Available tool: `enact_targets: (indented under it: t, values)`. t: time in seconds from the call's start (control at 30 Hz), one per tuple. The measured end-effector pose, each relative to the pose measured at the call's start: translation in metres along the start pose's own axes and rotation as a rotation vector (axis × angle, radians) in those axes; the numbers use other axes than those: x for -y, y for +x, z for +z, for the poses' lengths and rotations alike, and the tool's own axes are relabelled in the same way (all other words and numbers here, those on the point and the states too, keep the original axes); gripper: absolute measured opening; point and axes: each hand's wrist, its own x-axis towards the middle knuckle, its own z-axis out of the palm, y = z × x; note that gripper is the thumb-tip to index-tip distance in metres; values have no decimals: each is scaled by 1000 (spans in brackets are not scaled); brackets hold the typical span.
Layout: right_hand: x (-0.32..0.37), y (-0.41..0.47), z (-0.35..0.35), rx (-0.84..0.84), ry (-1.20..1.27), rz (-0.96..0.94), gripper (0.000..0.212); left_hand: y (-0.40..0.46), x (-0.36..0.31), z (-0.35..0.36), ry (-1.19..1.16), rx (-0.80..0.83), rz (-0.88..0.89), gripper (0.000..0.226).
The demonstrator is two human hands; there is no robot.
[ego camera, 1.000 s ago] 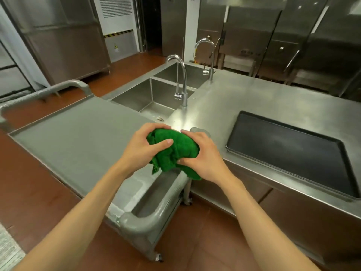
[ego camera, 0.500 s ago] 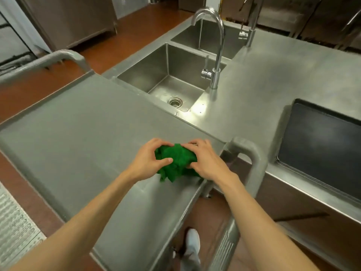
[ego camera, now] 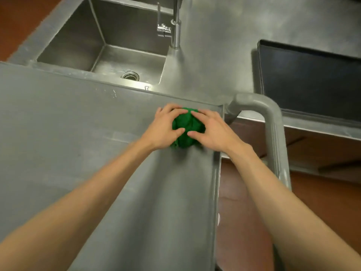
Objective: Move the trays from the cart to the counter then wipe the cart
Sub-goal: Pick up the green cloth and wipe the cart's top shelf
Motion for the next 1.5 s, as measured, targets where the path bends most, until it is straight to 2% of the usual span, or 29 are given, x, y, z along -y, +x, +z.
enact_targets:
  t: [0.07, 0.13, 0.37, 0.5, 0.63, 0.8, 0.9, 1.1, 1.3, 1.5]
  values:
    - [6, -4, 16, 2, -108, 49, 90, 3, 7, 1, 6, -4, 27, 59]
    - [7, -5, 30, -44, -172, 81, 93, 6, 11, 1, 4, 3, 42, 62]
    - [0, -6, 50, -289, -205, 90, 75, 20, 18, 5, 47, 23, 105, 57]
    - [-2, 9, 37, -387, -205, 82, 57, 30, 12, -3, 62, -30, 182, 55]
    - [-8, 28, 34, -503, -181, 107, 60, 50, 8, -6, 74, -75, 231, 54]
    - [-14, 52, 35, -403, -158, 102, 64, 79, 27, 2, 139, -28, 195, 51]
    - [-10, 59, 38, -319, -101, 180, 73, 84, 32, 7, 222, -4, 200, 63]
    - [-15, 64, 37, -349, -172, 179, 64, 97, 42, 6, 207, 32, 329, 55]
    - [-11, 43, 43, -397, -105, 179, 59, 82, 36, 8, 201, 60, 318, 48]
    - [0, 3, 53, -363, -66, 156, 55, 41, 29, 9, 202, 117, 281, 48]
